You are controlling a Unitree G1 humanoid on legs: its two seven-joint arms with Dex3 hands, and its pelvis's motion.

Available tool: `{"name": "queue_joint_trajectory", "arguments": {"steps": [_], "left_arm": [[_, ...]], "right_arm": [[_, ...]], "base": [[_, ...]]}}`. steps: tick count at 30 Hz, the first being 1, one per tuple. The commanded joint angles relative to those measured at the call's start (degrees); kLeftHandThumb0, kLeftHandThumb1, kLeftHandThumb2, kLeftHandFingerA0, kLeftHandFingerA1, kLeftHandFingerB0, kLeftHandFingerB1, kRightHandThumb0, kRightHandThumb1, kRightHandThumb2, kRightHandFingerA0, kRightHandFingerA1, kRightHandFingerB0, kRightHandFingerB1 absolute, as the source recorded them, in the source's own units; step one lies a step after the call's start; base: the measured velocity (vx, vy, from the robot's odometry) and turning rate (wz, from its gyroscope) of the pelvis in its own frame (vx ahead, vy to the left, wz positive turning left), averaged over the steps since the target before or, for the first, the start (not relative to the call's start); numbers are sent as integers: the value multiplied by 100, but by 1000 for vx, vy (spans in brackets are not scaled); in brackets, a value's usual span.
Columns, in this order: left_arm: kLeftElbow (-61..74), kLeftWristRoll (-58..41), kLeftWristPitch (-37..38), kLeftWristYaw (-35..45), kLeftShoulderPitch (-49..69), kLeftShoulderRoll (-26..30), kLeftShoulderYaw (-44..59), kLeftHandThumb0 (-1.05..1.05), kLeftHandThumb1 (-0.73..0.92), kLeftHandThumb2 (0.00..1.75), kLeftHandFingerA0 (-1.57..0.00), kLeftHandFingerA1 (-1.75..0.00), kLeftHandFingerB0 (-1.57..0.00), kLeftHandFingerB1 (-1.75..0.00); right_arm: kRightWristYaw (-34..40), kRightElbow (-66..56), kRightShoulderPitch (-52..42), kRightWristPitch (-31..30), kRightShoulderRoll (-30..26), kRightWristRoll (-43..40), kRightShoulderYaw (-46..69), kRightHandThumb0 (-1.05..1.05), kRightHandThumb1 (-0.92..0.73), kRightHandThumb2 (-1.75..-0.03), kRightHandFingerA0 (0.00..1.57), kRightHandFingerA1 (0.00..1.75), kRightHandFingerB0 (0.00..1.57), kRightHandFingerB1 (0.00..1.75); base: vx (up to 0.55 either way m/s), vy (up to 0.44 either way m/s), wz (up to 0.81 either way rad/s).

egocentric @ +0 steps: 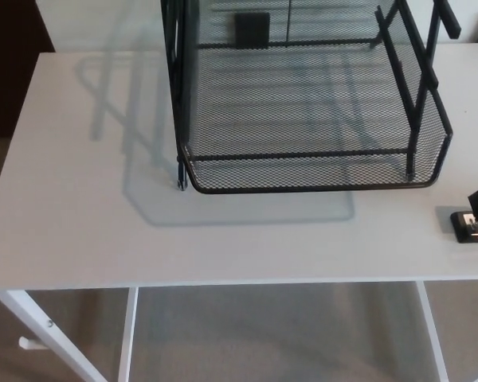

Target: The robot walks towards a desk on which a file tray is kept in the middle and a stapler is kept to its right. The robot lifts the stapler using its right hand and places it on the file tray.

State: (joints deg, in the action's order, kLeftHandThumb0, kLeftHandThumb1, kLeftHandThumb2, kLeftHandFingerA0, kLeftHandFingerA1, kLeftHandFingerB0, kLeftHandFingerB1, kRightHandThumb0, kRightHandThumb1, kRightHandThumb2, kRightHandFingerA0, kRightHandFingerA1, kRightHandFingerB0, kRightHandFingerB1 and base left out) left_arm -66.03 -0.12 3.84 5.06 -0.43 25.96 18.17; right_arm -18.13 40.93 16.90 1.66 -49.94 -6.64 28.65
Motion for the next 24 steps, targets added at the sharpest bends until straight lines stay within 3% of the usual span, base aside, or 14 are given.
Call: {"name": "queue_joint_trajectory", "arguments": {"steps": [1,2,3,4,5,6,7,14,16,19,20,21,23,24], "left_arm": [[99,69,138,-73,-50,45,-196,-78,53,114,-57,-99,-45,-89],[137,118,189,-49,-15,58,-269,-81,53,115,-58,-101,-49,-91],[178,69,187,-34,8,43,-257,-83,51,116,-58,-100,-47,-90],[182,58,185,-36,10,46,-269,-83,51,116,-58,-100,-47,-90],[169,35,153,-58,2,28,-268,-87,46,116,-59,-97,-45,-87],[200,0,142,-63,23,13,-253,-82,56,102,-48,-114,-39,-103],[163,16,142,-85,6,16,-273,-79,51,116,-58,-99,-45,-89],[42,42,221,-70,61,43,-347,-79,56,102,-46,-111,-35,-100],[79,15,219,-60,101,45,-344,-84,45,115,-58,-96,-41,-84],[100,-36,137,-80,102,40,-319,-77,56,102,-47,-113,-36,-101],[101,-5,146,-85,114,45,-352,-78,47,116,-59,-95,-40,-83],[105,1,177,-66,127,46,-363,-76,55,106,-48,-112,-33,-101],[76,-19,123,-80,67,52,-348,-76,55,105,-47,-111,-32,-100],[97,22,170,-81,76,65,-386,-78,49,117,-57,-92,-39,-81]], "right_arm": [[-960,-1206,1435,-281,-670,464,-1226,-57,-33,-74,9,60,2,34],[-1044,-1351,1409,-225,-584,490,-1386,-59,-34,-70,3,52,11,20],[-1195,-1388,1395,-146,-601,599,-1614,-62,-33,-71,7,36,6,6],[-1185,-1397,1396,-166,-619,578,-1643,-62,-33,-71,7,36,6,6],[-1307,-1660,1305,-239,-654,952,-2105,-63,-37,-77,1,18,0,16],[-1336,-1709,1350,-381,-578,1013,-2305,-65,-38,-76,6,18,4,16],[-1333,-1730,1345,-279,-553,1143,-2494,-66,-39,-78,2,21,1,15],[-1489,-1596,1515,-274,-376,2042,-3874,-75,-43,-79,9,30,8,5],[-1455,-1525,1494,-208,-348,2090,-4059,-68,-40,-79,6,39,5,12],[-1388,-1398,1458,-81,-283,2171,-4303,-63,-37,-81,2,37,2,20],[-1313,-1281,1436,153,-280,2410,-4534,-69,-40,-79,6,39,7,12],[-1258,-1223,1466,204,-293,2593,-4709,-68,-39,-78,7,40,6,12],[-1151,-1207,1451,322,-313,2658,-4806,-61,-35,-78,2,46,0,22],[-1129,-1142,1460,406,-302,2721,-4894,-62,-37,-70,7,45,9,23]], "base": [[0,0,0],[0,0,0],[0,0,0],[0,0,0],[0,0,0],[0,0,0],[0,0,0],[0,0,0],[0,0,0],[0,0,0],[0,0,0],[0,0,0],[0,0,0],[0,0,0]]}}
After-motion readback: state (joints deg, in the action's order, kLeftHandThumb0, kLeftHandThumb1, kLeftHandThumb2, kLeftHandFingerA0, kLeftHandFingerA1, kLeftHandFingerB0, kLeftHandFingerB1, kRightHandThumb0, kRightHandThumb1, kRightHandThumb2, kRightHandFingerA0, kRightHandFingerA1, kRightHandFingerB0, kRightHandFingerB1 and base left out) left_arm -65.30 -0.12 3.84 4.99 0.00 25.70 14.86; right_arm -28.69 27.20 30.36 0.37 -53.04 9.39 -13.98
